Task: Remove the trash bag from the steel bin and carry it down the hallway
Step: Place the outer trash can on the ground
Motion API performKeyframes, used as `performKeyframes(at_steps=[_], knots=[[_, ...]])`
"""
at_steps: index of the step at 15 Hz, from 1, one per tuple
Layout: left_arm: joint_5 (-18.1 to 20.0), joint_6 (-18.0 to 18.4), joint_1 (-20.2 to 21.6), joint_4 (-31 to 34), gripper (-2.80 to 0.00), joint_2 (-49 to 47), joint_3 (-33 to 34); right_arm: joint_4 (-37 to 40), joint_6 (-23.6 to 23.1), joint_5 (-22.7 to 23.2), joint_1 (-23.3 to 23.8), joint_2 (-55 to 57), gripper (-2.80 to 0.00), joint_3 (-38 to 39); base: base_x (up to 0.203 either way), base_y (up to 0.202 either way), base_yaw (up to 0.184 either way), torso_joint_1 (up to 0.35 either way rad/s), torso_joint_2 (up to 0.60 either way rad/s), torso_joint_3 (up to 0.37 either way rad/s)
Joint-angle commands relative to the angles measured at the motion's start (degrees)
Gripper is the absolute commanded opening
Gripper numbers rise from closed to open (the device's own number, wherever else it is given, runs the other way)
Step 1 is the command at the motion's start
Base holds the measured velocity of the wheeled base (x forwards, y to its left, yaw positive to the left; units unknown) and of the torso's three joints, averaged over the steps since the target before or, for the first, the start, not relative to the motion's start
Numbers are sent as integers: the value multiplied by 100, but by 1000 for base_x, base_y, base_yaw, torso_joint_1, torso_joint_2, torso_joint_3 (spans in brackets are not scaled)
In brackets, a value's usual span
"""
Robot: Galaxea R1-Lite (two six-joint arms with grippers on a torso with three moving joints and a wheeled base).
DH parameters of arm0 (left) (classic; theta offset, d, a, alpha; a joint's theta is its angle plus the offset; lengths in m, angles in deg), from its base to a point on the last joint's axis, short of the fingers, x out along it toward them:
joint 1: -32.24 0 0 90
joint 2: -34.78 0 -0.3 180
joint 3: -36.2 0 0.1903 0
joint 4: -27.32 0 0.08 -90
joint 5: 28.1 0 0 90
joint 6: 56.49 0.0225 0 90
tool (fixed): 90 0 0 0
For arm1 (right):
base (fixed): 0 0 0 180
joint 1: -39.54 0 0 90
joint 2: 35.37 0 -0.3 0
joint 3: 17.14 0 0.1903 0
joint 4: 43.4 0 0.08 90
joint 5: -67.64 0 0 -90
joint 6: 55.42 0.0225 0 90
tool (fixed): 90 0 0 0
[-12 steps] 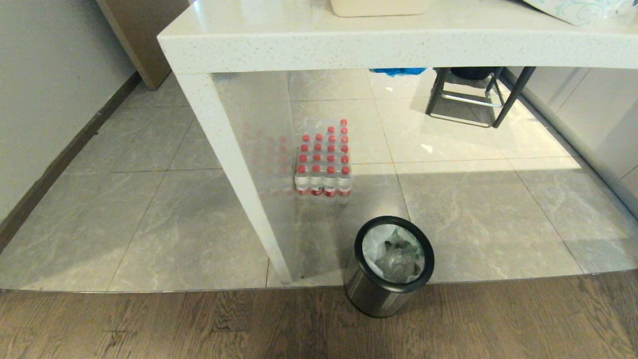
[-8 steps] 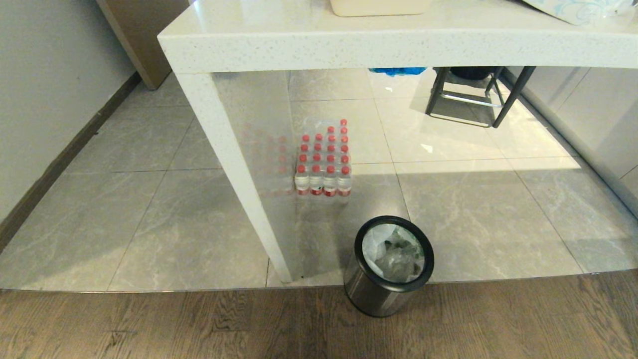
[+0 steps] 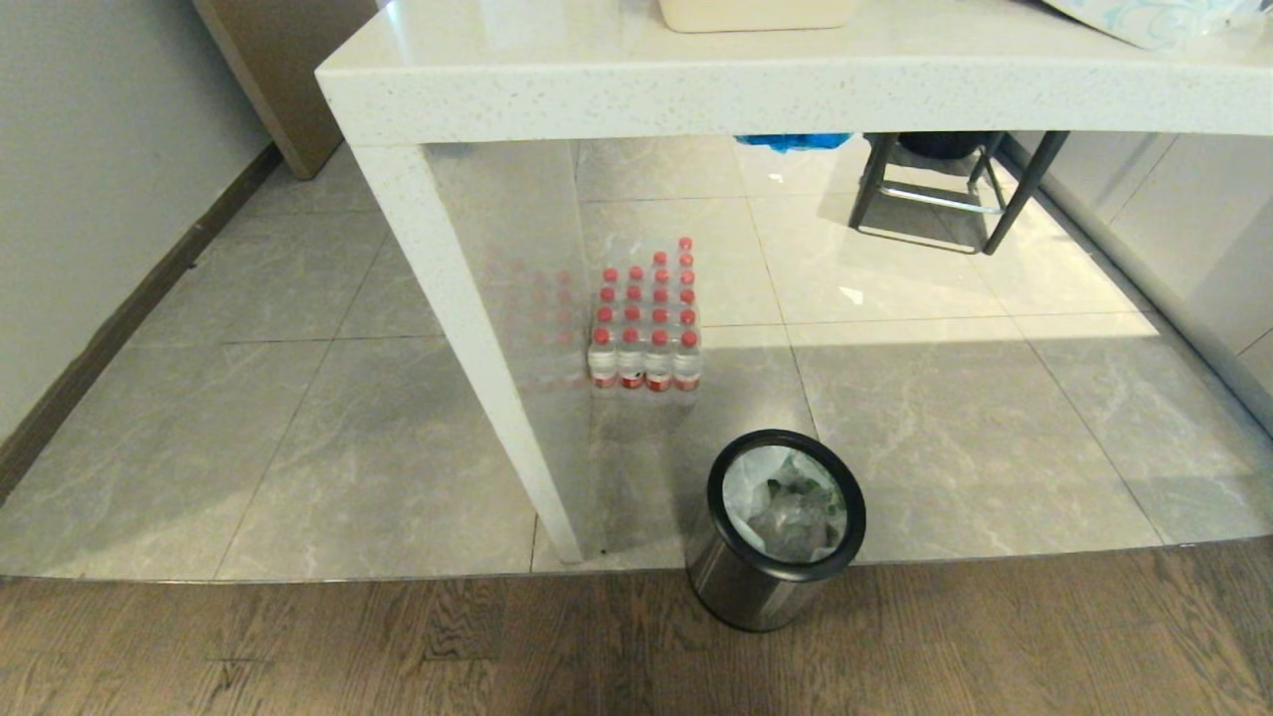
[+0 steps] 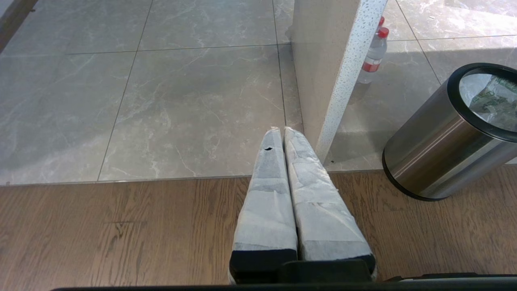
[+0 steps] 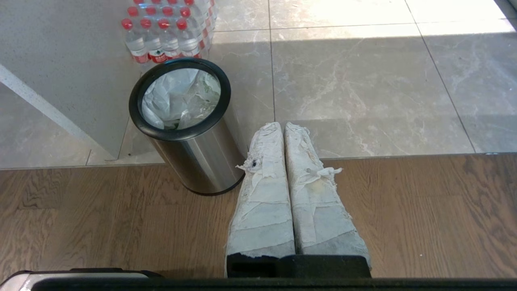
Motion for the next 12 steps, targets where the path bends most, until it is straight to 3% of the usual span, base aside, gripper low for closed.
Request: performKeyframes(at_steps=[1, 12], knots=[[0, -1, 0, -4, -280, 1, 0, -17, -30, -2, -2, 5, -280, 0, 0, 0, 0, 0, 0, 0], [0, -1, 0, -4, -280, 1, 0, 16, -49, 10, -2, 5, -280, -7, 0, 0, 0, 0, 0, 0]])
